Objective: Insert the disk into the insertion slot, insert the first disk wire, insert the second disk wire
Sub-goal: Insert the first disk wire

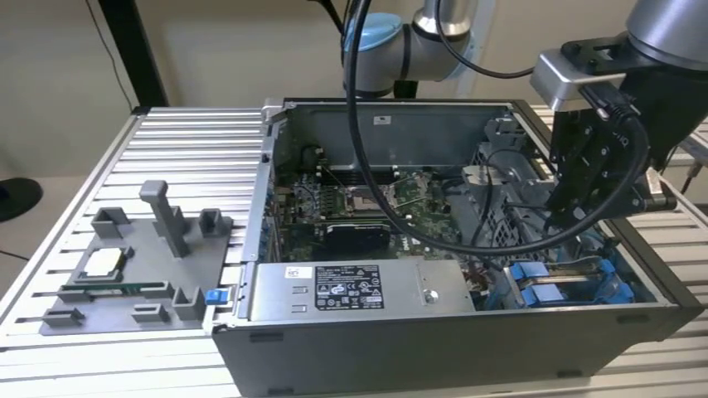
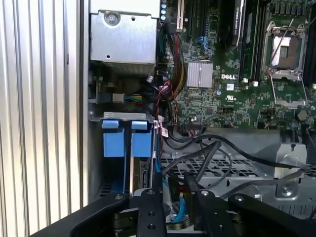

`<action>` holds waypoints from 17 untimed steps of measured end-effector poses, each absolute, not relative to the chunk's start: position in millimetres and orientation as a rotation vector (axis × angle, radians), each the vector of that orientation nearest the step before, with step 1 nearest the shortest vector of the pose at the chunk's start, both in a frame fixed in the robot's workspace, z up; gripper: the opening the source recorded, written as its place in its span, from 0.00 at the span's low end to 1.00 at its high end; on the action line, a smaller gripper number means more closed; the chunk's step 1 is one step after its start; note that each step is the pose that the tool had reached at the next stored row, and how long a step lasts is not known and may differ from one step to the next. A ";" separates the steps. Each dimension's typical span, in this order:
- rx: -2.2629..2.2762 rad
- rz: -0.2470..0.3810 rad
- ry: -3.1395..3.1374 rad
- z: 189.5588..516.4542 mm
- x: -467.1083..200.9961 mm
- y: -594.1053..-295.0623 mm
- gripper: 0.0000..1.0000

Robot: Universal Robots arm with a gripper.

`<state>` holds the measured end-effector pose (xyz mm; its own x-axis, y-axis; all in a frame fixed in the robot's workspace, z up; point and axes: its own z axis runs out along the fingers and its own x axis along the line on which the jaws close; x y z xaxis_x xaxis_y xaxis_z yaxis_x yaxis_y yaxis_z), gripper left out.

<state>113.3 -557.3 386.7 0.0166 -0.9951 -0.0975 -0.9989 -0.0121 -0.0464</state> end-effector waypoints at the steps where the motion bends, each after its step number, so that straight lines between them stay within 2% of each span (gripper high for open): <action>1: -2.164 0.058 2.133 386.6 113.3 -557.3 1.00; 10: -2.161 0.062 2.130 386.3 113.4 -557.3 1.00; 11: -2.161 0.063 2.130 386.2 113.4 -557.3 0.00; 17: -2.160 0.063 2.129 386.1 113.4 -557.3 0.00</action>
